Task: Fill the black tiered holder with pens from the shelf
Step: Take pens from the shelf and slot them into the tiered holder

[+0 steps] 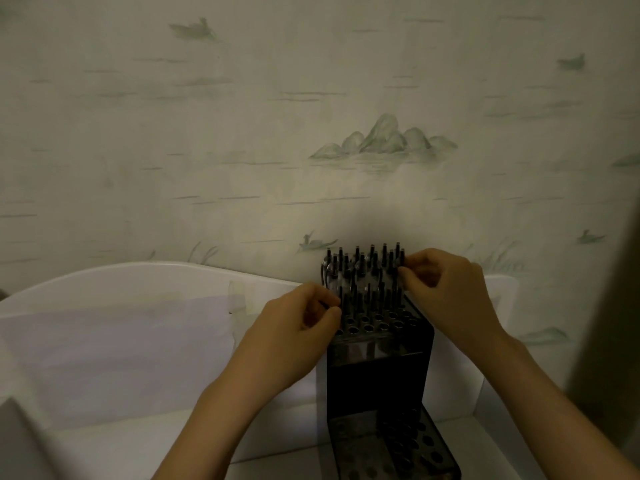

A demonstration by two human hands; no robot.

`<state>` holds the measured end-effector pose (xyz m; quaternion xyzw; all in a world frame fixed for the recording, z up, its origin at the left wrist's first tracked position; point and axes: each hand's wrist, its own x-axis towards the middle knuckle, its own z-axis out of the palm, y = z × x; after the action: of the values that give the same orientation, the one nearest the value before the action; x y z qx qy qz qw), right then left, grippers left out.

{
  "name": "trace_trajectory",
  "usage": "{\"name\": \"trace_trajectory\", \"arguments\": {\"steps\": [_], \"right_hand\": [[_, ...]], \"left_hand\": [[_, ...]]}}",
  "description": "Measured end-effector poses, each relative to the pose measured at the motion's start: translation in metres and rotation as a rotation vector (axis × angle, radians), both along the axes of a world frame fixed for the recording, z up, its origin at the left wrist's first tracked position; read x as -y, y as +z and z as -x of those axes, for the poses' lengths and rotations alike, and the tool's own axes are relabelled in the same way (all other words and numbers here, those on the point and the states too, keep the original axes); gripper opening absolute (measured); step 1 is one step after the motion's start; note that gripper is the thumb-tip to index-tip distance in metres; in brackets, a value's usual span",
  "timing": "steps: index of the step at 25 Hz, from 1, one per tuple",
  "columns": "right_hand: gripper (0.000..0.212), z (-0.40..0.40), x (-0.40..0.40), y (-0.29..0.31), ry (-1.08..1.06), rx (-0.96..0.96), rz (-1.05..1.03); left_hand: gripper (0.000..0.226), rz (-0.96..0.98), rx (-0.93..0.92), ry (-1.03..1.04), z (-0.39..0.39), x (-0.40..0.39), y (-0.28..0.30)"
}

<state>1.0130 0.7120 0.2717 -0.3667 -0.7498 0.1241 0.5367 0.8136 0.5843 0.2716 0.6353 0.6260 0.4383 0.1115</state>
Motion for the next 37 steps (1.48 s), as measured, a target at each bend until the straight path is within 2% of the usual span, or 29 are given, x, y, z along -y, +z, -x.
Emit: {"name": "trace_trajectory", "arguments": {"steps": [4, 8, 12, 18, 23, 27, 32, 37], "right_hand": [[0.021, -0.001, 0.005, 0.002, -0.042, 0.036, -0.003], [0.041, -0.002, 0.022, 0.007, -0.097, 0.047, -0.141], [0.041, 0.013, 0.049, 0.014, 0.091, 0.094, -0.385], [0.042, 0.058, 0.086, 0.002, 0.362, 0.193, -0.337], [0.047, 0.112, 0.113, -0.023, 0.603, 0.261, -0.209], [0.05, 0.164, 0.154, -0.062, 0.711, 0.378, -0.201], [0.05, 0.229, 0.227, -0.089, 0.886, 0.511, -0.216], [0.052, 0.292, 0.314, -0.091, 1.011, 0.526, -0.244]], "left_hand": [[0.01, -0.023, 0.019, 0.003, -0.004, -0.001, -0.001], [0.014, -0.061, 0.001, 0.035, -0.004, 0.001, -0.001], [0.026, -0.131, -0.07, 0.104, -0.004, 0.006, -0.003], [0.04, -0.155, -0.26, 0.335, 0.012, 0.038, -0.016], [0.042, -0.043, -0.375, 0.647, 0.039, 0.105, -0.042], [0.045, 0.064, -0.441, 0.867, 0.058, 0.171, -0.057], [0.048, 0.168, -0.43, 1.028, 0.089, 0.272, -0.075], [0.049, 0.207, -0.413, 1.118, 0.128, 0.371, -0.083]]}}
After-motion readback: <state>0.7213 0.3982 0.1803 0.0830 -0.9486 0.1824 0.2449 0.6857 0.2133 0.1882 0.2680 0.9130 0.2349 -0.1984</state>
